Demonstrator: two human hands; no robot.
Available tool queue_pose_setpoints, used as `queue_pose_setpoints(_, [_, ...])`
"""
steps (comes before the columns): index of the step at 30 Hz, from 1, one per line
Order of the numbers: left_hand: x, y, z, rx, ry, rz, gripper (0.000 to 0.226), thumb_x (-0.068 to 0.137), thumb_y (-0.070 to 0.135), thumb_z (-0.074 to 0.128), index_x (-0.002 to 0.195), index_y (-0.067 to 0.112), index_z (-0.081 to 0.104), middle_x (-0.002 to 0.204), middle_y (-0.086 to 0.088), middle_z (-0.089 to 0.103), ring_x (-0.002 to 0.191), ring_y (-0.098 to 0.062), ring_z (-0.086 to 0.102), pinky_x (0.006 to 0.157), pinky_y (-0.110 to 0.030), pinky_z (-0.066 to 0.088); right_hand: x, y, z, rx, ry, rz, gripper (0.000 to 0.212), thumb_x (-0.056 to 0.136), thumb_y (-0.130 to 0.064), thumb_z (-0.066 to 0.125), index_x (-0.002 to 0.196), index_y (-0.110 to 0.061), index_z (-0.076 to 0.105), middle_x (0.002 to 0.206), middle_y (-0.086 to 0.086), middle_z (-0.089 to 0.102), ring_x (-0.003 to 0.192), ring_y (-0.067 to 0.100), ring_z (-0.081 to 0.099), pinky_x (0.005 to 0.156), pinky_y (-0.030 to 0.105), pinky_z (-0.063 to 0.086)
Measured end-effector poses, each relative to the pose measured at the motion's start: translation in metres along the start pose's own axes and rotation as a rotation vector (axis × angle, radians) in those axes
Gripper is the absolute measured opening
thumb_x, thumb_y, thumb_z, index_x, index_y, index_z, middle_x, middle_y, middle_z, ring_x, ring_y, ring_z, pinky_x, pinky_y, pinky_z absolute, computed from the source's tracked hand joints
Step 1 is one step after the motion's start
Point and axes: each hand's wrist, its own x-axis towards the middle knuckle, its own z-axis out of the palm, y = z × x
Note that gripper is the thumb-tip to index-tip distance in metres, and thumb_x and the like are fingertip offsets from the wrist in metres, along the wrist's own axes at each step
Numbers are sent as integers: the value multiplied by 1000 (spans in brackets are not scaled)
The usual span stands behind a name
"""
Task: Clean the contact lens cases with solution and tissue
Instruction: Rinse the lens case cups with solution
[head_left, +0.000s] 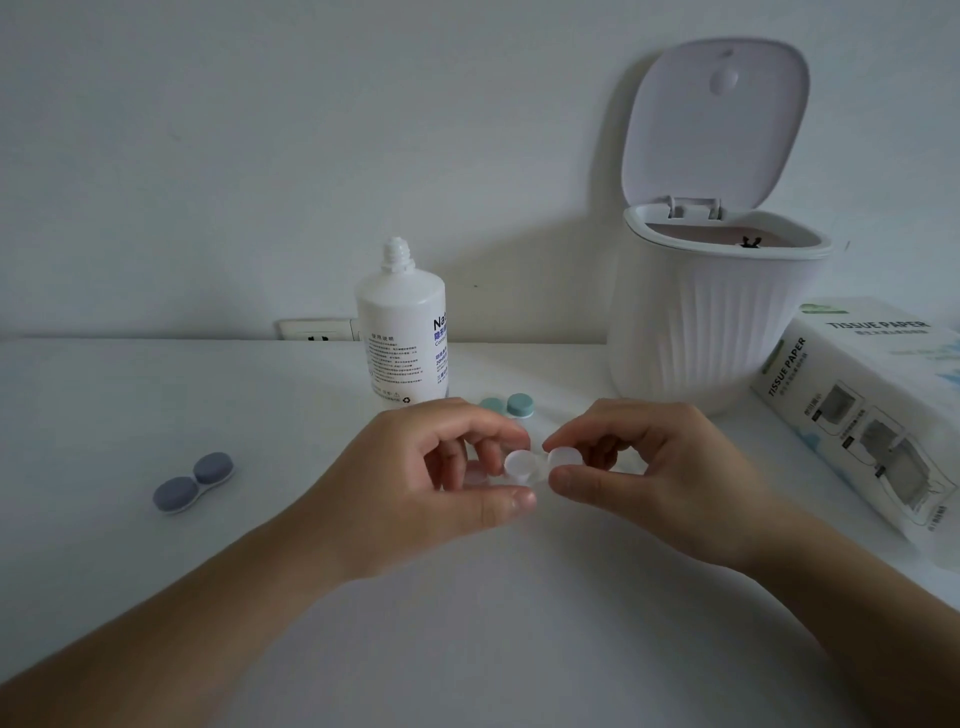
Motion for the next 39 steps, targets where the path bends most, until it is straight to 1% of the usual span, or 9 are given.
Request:
queue_pose_setpoints(3, [0, 2, -1, -13, 5, -11, 31, 73, 18, 89, 100, 29, 77, 85, 1, 65, 58, -5, 47, 66, -4, 46, 0, -1, 0, 23, -1, 13, 17, 80, -26, 83, 93, -36, 78, 79, -3, 68, 72, 15, 61, 73, 30, 53])
queue_pose_setpoints(7, [1, 1, 0, -2, 12, -45, 29, 71, 28, 86, 96, 35, 76, 71, 19, 63, 58, -2, 49, 63, -5, 44, 0, -5, 2, 94, 15, 15, 17, 76, -35, 81, 92, -40, 78, 81, 0, 70, 72, 18, 62, 73, 34, 54])
queue_pose_setpoints(14, [2, -2, -1, -36, -10, -117, 21, 78, 15, 87, 91, 30, 80, 70, 22, 65, 59, 0, 53, 58, -10, 42, 0, -6, 4, 103, -14, 33, 20, 77, -42, 78, 93, -32, 79, 80, -16, 74, 71, 14, 64, 69, 18, 52])
queue_pose_setpoints(17, [2, -3, -3, -25, -28, -128, 20, 82, 10, 83, 88, 29, 79, 71, 27, 67, 68, -1, 65, 61, -9, 44, 3, 3, -2, 21, 110, 44, 8, 87, -40, 74, 92, -34, 76, 80, -12, 74, 69, 2, 66, 66, 12, 51])
queue_pose_setpoints(19, [2, -3, -3, -3, -34, -117, 19, 82, 9, 83, 85, 26, 78, 71, 29, 68, 62, 3, 60, 59, -6, 41, 7, 13, -4, -174, 216, 98, 5, 84, -40, 73, 90, -40, 73, 80, -15, 70, 68, 1, 62, 63, 8, 45])
queue_pose_setpoints(23, [2, -4, -3, 29, -50, -111, 20, 82, 13, 84, 87, 31, 77, 70, 31, 66, 67, 1, 59, 63, -8, 43, 10, 26, 1, -477, 79, 274, 47, 68, -67, 62, 108, -43, 66, 86, -15, 59, 73, 1, 56, 66, 20, 41])
queue_pose_setpoints(26, [2, -6, -4, 27, -41, -103, 17, 80, 16, 86, 87, 29, 78, 69, 27, 67, 59, 3, 55, 60, -7, 40, 13, 25, 6, -561, 50, 268, 57, 67, -73, 53, 110, -39, 66, 86, -15, 55, 75, -2, 52, 66, 24, 40])
queue_pose_setpoints(33, [2, -8, -4, 11, -56, -91, 15, 79, 22, 87, 86, 31, 77, 58, 15, 57, 65, 7, 59, 74, -18, 50, 14, 16, 7, -554, -15, 233, 20, 79, -48, 64, 89, -33, 72, 82, -12, 60, 74, 3, 56, 66, 30, 49])
queue_pose_setpoints(39, [1, -6, -2, -1, -79, -72, 14, 79, 8, 85, 88, 17, 77, 65, 27, 66, 70, 16, 63, 62, -2, 42, 11, 14, 2, -320, 165, 238, 2, 78, -30, 73, 77, -30, 74, 72, -13, 71, 64, 3, 63, 61, 17, 51])
